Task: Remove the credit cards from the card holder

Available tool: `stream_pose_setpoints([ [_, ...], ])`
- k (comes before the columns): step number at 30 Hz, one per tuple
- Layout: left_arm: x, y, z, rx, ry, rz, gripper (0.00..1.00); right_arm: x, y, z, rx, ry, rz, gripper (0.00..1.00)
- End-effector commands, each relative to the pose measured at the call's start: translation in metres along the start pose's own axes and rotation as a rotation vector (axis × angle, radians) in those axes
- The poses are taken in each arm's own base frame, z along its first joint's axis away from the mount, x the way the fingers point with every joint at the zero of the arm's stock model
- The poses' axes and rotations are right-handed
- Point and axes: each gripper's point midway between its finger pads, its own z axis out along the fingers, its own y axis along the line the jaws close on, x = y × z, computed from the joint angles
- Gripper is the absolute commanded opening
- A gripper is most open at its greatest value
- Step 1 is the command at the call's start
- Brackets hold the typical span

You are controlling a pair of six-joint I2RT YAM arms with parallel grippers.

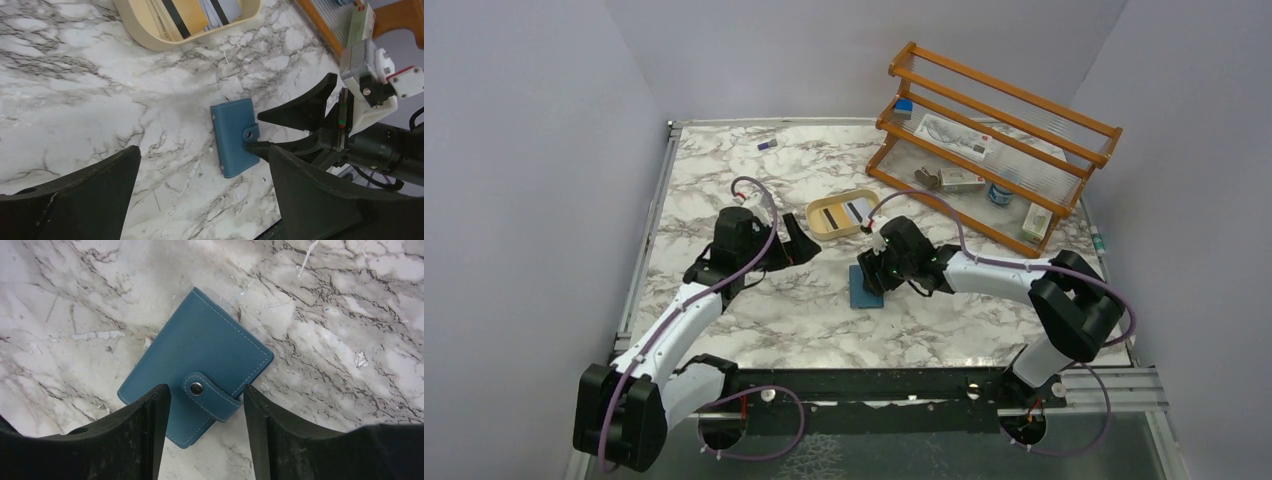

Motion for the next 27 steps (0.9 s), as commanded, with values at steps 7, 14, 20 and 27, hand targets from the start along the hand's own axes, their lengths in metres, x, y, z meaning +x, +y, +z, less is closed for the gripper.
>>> stream_pose_setpoints([
  [7,0.031,-0.009,0.033,-0.029,0.005,-0.023,0.98,-0.004,0.012,-0.003,-0.051,-0.054,0.053,0.59],
  [14,0.05,-0.006,0.054,-0.036,0.016,-0.042,0.96,0.0,0.011,0.005,-0.053,-0.058,0.073,0.57],
  [20,0.076,-0.026,0.079,-0.007,0.07,-0.012,0.94,0.002,0.01,0.011,-0.049,-0.053,0.078,0.56],
  [27,0.085,-0.028,0.089,-0.019,0.077,-0.007,0.89,0.01,0.007,0.01,-0.04,-0.05,0.081,0.53],
])
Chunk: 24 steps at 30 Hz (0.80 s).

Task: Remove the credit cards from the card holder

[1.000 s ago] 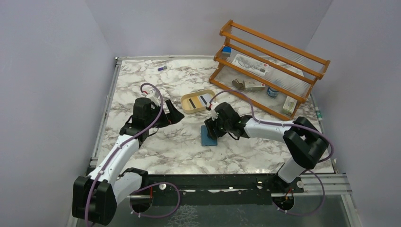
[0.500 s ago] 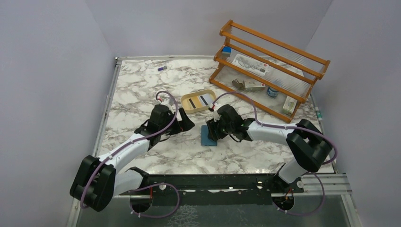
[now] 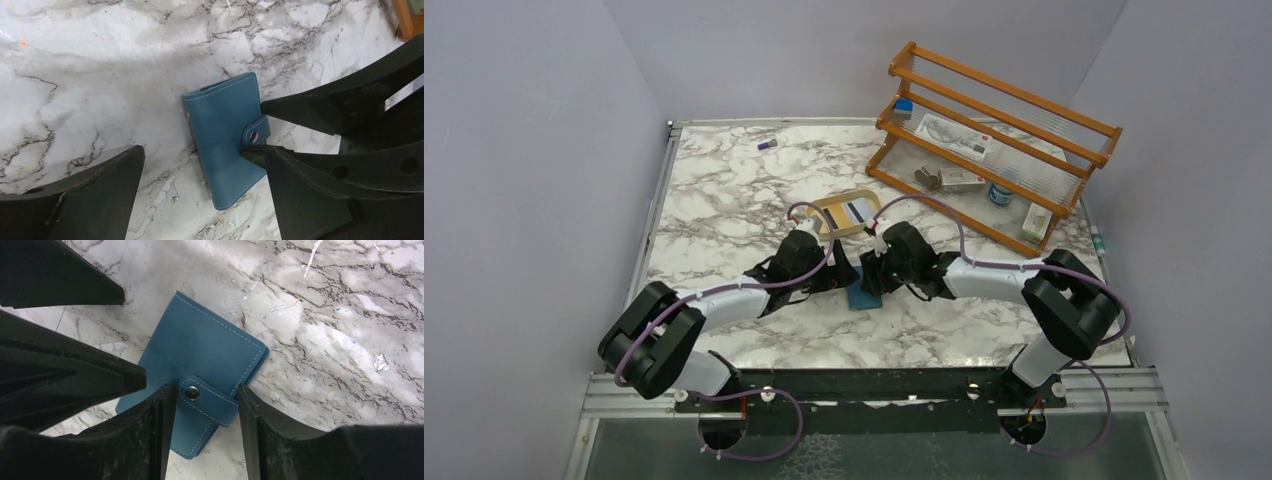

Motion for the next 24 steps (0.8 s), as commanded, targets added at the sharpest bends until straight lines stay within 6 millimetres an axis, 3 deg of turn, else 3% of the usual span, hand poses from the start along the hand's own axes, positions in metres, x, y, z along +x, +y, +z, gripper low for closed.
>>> stream_pose_setpoints([
  [1,-0.02,-0.014,0.006,0.023,-0.087,-0.012,0.87,0.012,0.001,0.002,-0.012,0.009,0.011,0.52],
  [9,-0.001,-0.007,0.02,-0.021,-0.052,-0.021,0.85,0.022,-0.001,0.002,-0.014,0.012,0.018,0.5],
  [18,0.005,0.0,0.03,-0.052,-0.058,-0.023,0.64,0.027,-0.004,0.003,-0.002,0.014,0.019,0.49],
  [24,0.008,0.005,0.035,-0.071,-0.05,-0.008,0.43,0.028,-0.003,0.002,-0.011,0.008,0.017,0.49],
])
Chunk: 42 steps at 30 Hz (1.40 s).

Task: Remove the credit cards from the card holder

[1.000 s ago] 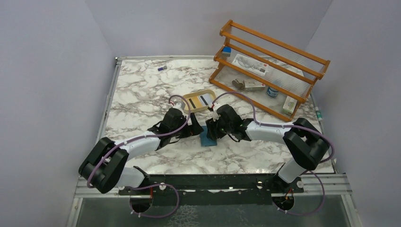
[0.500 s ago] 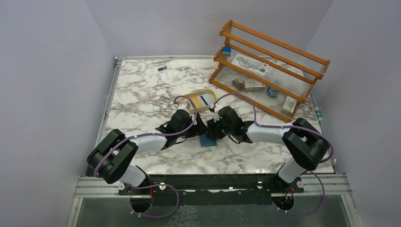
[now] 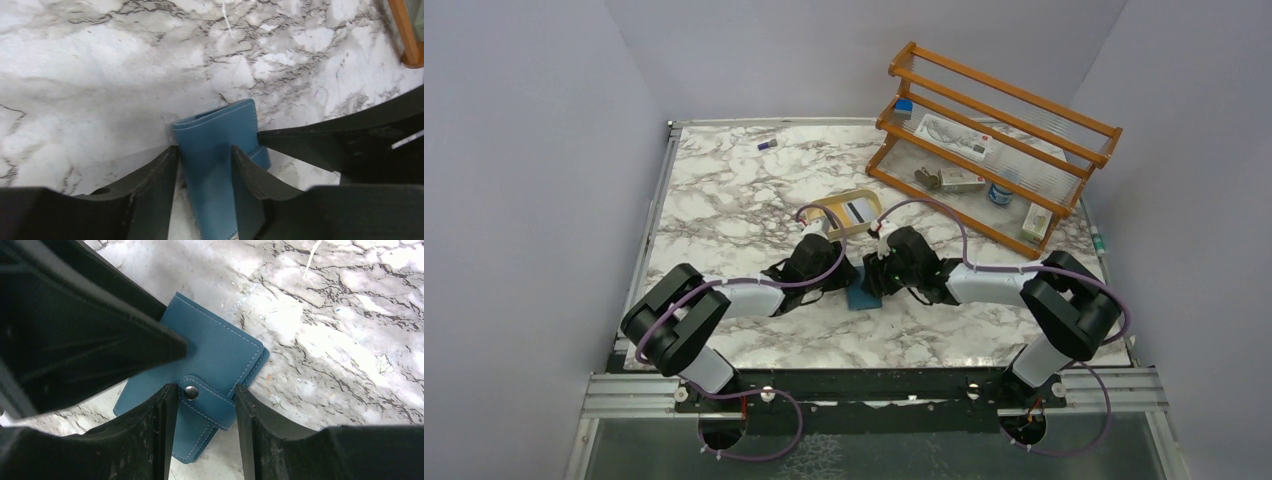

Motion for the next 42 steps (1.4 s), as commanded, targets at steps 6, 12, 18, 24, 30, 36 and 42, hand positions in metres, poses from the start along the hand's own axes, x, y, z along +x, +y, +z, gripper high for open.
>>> stream_pose_setpoints([
  [6,0.015,0.018,0.012,-0.069,0.042,0.024,0.34,0.028,-0.002,-0.002,-0.007,0.058,0.013,0.48],
  [12,0.013,0.018,0.012,-0.068,0.035,0.033,0.12,0.031,-0.002,-0.002,-0.01,0.057,0.013,0.45],
  [18,0.015,0.015,0.016,-0.062,0.049,0.033,0.0,0.032,-0.005,-0.002,0.006,0.044,0.019,0.37],
  [24,0.014,0.016,0.016,-0.064,0.045,0.039,0.0,0.027,-0.011,-0.004,0.046,0.037,0.019,0.32],
  [30,0.015,0.019,0.015,-0.075,0.045,0.045,0.0,0.016,-0.016,-0.016,0.085,-0.009,0.025,0.31],
  [36,0.015,0.021,0.015,-0.083,0.044,0.048,0.0,0.006,-0.023,-0.026,0.136,-0.055,0.024,0.06],
  [42,0.014,0.022,0.015,-0.091,0.044,0.053,0.0,0.013,-0.026,-0.023,0.148,-0.044,0.043,0.01],
])
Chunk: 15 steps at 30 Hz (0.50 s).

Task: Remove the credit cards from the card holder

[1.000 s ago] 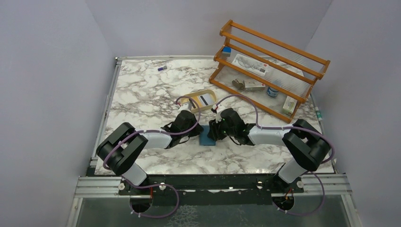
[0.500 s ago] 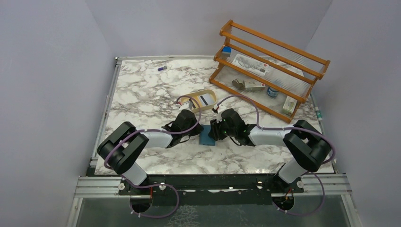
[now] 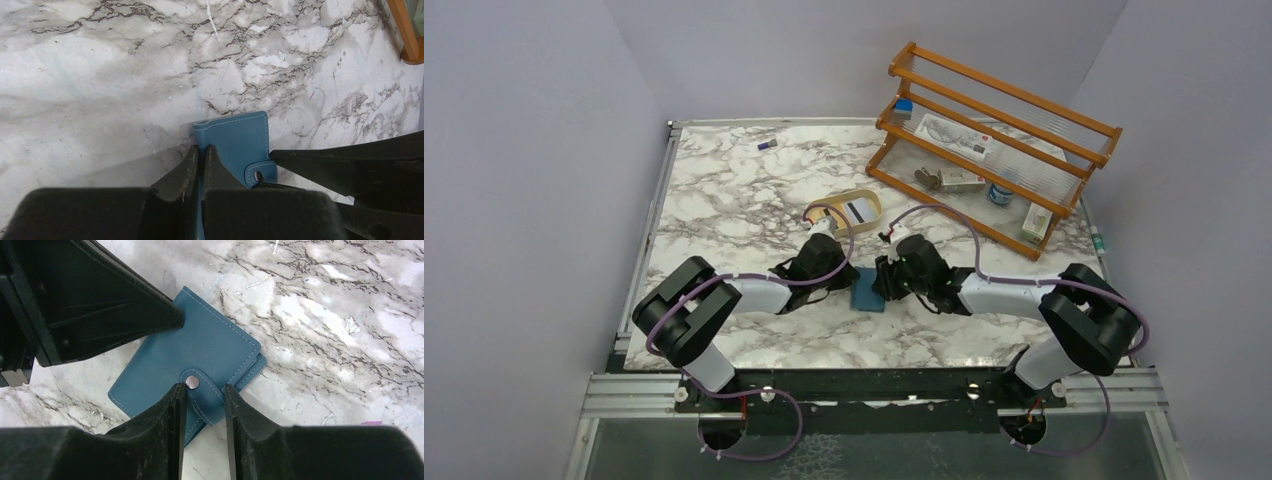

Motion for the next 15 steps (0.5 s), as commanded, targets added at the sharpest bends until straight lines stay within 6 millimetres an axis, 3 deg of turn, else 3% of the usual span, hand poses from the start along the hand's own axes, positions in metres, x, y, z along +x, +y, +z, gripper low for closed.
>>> stream_pose_setpoints([
  [1,0.014,0.024,0.001,-0.088,0.048,0.033,0.0,0.008,-0.011,-0.003,0.062,0.006,0.027,0.01],
  [15,0.01,0.03,-0.003,-0.125,0.035,0.057,0.0,0.008,-0.03,-0.009,0.13,-0.027,0.088,0.01],
])
